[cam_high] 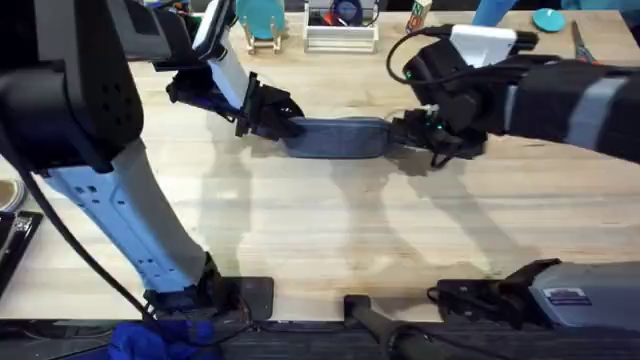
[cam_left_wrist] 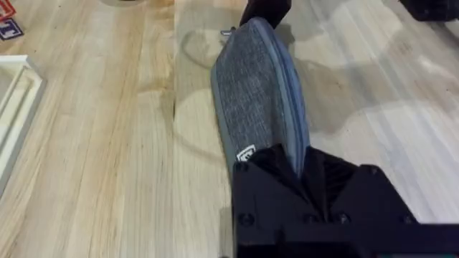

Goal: Unzip the bag, pick up the pens from the table one at a time and place them inside, then zip the bag closed.

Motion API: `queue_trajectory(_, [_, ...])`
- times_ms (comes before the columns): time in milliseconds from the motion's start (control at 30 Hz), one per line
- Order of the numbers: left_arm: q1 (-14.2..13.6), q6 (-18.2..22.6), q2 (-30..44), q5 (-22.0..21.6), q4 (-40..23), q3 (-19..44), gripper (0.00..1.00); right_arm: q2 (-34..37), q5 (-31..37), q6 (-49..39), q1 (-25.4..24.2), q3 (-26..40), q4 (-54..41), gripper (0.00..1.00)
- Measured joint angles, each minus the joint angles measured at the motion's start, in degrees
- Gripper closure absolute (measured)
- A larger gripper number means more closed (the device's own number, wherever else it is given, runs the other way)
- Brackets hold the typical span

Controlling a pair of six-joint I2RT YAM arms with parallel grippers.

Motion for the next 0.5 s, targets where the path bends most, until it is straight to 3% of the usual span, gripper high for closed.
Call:
queue_trajectory(33, [0.1, 0.0, 0.0, 0.0, 0.0, 0.0, 0.959, -1.0, 0.4, -0.2, -0.1, 0.0, -0.7, 0.039])
queue_trajectory(67, [0.1, 0.0, 0.0, 0.0, 0.0, 0.0, 0.959, -2.0, 0.6, -0.2, -0.1, 0.0, -1.1, 0.015])
queue_trajectory(500, [0.1, 0.0, 0.0, 0.0, 0.0, 0.0, 0.959, -14.2, 0.5, -0.9, 1.1, 1.7, -2.0, 0.005])
